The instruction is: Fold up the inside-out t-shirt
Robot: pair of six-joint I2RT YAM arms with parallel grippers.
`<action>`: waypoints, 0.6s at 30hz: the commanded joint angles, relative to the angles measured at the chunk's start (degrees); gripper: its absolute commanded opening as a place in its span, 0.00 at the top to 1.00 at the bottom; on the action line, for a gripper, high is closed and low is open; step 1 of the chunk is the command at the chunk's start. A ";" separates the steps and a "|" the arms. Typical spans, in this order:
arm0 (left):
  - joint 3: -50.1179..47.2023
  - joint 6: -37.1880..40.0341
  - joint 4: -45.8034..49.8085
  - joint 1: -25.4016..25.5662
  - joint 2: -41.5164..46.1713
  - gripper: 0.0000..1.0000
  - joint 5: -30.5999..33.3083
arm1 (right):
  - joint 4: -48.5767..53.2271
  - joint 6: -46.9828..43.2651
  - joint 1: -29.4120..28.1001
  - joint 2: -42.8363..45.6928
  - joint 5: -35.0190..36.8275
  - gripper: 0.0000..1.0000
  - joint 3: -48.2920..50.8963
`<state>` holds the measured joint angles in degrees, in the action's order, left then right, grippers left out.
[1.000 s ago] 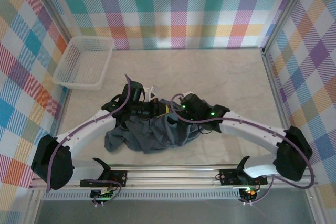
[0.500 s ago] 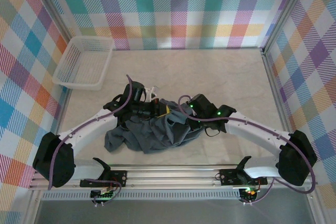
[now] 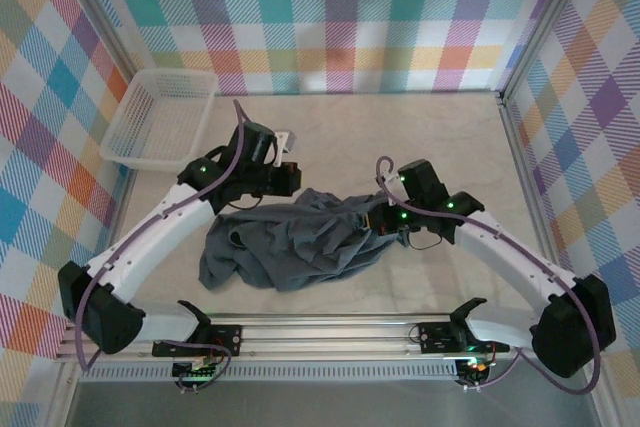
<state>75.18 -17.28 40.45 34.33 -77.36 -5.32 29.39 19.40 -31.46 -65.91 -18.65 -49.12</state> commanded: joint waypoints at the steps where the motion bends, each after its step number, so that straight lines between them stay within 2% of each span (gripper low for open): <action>1: 2.13 5.68 11.11 0.16 -8.13 1.00 15.33 | -7.15 6.36 0.25 2.03 -14.12 1.00 0.36; 2: 1.84 5.84 8.48 0.94 -8.03 0.99 7.93 | -6.26 7.25 0.26 1.35 -13.33 1.00 -0.36; 4: -2.16 6.16 -0.94 3.79 -4.83 0.88 -7.16 | -4.76 9.34 0.56 0.21 -9.66 1.00 -1.57; 5: -4.97 5.88 -6.32 6.13 -2.83 0.85 -12.71 | -4.05 10.70 1.05 -0.39 -7.34 1.00 -2.13; 7: -10.65 4.50 -15.91 11.68 0.50 0.79 -16.57 | -4.45 12.43 2.07 -1.25 -6.01 1.00 -2.72; 9: -16.15 0.44 -22.07 15.67 2.01 0.73 -12.85 | -5.83 12.93 2.28 -1.74 -6.84 1.00 -3.11; 11: -19.86 -4.04 -24.01 18.11 1.99 0.68 -4.00 | -6.29 13.01 2.30 -2.07 -7.98 1.00 -3.76; 16: -21.16 -7.34 -30.48 20.60 -1.20 0.41 2.09 | -5.88 12.44 2.28 -2.47 -10.20 1.00 -4.32; 18: -20.30 -9.01 -31.06 20.66 -3.50 0.38 5.80 | -5.80 12.31 2.28 -2.47 -10.58 1.00 -4.24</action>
<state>54.15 -22.50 15.20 54.37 -78.76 -5.96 24.86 31.11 -29.21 -68.23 -26.87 -51.66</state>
